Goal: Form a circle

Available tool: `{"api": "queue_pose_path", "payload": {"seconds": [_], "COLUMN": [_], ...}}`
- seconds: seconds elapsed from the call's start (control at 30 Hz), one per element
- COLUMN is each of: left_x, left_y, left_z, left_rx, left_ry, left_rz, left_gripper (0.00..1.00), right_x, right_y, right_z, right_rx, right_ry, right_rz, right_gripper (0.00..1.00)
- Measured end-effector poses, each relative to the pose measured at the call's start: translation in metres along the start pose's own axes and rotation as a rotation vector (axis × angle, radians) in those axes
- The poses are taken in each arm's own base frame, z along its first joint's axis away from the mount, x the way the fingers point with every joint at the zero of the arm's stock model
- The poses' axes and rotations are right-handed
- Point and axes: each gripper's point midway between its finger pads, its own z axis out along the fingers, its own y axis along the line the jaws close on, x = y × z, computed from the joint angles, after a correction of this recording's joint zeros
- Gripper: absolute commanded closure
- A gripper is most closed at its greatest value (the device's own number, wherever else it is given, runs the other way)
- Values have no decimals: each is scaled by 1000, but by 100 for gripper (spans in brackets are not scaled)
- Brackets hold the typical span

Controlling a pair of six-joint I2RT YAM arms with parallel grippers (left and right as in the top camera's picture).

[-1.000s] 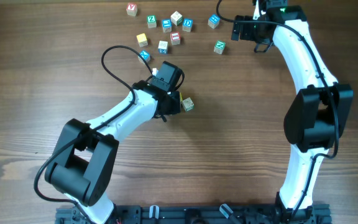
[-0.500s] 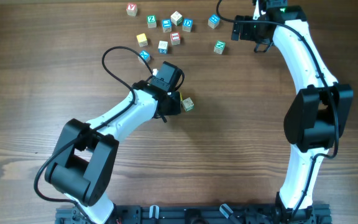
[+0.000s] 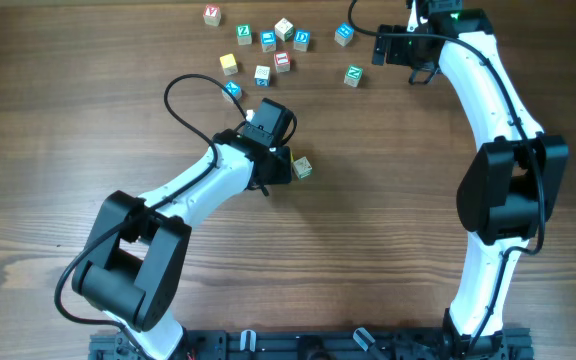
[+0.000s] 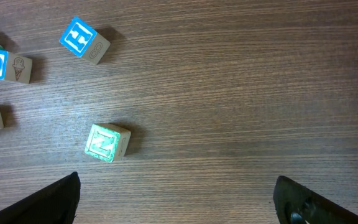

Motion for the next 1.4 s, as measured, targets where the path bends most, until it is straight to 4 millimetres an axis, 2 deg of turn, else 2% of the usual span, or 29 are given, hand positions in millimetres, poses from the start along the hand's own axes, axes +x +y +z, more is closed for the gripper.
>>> {"api": "queue_pose_path", "payload": {"seconds": [0.07,0.17,0.3,0.37,0.43,0.47,0.5,0.53,0.57,0.6,0.77,0.8,0.93,1.07,1.4], "left_x": [0,0,1,-8,-31,-43,-55,-63,-72,-79,-94,-95,-99,-99,-99], "left_y": [0,0,-1,-5,-12,-13,-10,-5,5,16,88,111,155,170,172], "left_z": [0,0,-4,-22,-53,-71,-90,-101,-113,-119,-118,-119,-123,-125,-126], "left_rx": [0,1,5,23,72,95,113,119,120,109,19,-11,-61,-77,-79], "left_ry": [0,1,6,-20,-109,-159,-212,-242,-277,-297,-301,-300,-316,-321,-322], "left_rz": [0,0,0,-4,-17,-28,-47,-60,-94,-119,-281,-333,-431,-464,-469], "left_gripper": [48,54,48,41,40,30,26,20,6,0,0,0,0,0,0], "right_x": [0,0,0,0,0,0,0,0,0,0,0,0,0,0,0], "right_y": [0,0,0,0,0,0,0,0,0,0,0,0,0,0,0], "right_z": [0,0,0,0,0,0,0,0,0,0,0,0,0,0,0], "right_rx": [0,0,0,0,0,0,0,0,0,0,0,0,0,0,0], "right_ry": [0,0,0,0,0,0,0,0,0,0,0,0,0,0,0], "right_rz": [0,0,0,0,0,0,0,0,0,0,0,0,0,0,0], "right_gripper": [0,0,0,1,0,0,0,0,0,0,0,0,0,0,0]}}
